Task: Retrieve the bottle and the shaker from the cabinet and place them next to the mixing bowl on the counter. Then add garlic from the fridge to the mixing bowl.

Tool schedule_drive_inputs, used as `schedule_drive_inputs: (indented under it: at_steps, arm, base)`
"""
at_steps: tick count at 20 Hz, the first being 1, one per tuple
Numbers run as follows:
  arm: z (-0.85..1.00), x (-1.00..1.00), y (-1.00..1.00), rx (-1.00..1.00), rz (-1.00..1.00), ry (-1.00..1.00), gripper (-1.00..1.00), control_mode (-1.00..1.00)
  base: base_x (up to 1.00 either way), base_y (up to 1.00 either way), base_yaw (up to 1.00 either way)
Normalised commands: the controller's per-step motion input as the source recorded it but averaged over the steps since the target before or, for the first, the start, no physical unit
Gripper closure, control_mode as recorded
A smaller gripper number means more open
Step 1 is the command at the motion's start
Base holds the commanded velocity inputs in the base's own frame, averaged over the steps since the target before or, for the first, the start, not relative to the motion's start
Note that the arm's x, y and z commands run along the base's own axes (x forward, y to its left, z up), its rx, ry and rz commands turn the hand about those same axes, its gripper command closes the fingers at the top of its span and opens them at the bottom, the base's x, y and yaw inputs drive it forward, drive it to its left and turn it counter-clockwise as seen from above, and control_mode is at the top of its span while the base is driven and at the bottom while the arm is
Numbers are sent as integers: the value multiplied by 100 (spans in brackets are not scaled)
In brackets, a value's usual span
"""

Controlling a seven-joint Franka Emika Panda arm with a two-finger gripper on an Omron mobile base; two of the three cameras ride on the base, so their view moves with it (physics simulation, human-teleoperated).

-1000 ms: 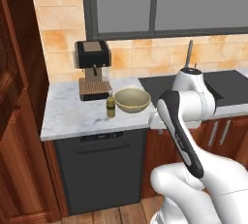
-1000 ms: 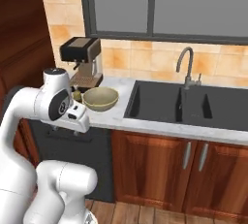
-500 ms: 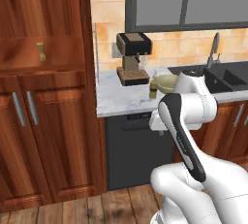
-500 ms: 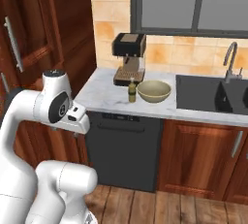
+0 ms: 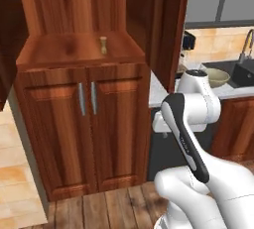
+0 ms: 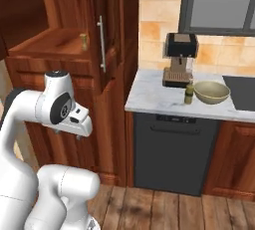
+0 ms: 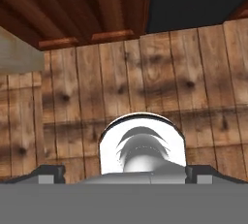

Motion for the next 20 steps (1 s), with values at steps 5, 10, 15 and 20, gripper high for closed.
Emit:
schedule_drive_inputs:
  at_steps: [5, 10, 15, 20]
  arm:
    - [0, 0, 0, 0, 0, 0, -100, 100]
    - [0, 0, 0, 0, 0, 0, -100, 100]
    - [0, 0, 0, 0, 0, 0, -100, 100]
    - [0, 0, 0, 0, 0, 0, -100, 100]
  base:
    - [-2, 79, 0]
    - [59, 26, -4]
    - [86, 52, -13]
    - [98, 34, -16]
